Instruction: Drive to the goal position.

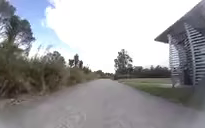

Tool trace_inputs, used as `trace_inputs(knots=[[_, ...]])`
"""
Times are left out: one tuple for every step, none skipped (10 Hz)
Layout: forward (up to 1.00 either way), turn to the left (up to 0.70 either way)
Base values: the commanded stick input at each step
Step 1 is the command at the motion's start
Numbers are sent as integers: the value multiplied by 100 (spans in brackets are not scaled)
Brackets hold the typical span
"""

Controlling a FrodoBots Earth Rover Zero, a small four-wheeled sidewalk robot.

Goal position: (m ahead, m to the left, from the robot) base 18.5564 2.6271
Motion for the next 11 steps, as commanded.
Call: trace_inputs(knots=[[85, 0], [85, 0], [85, 0], [85, 0], [85, 0], [85, 0], [85, 0], [85, 0], [85, 0], [85, 0], [85, 0]])
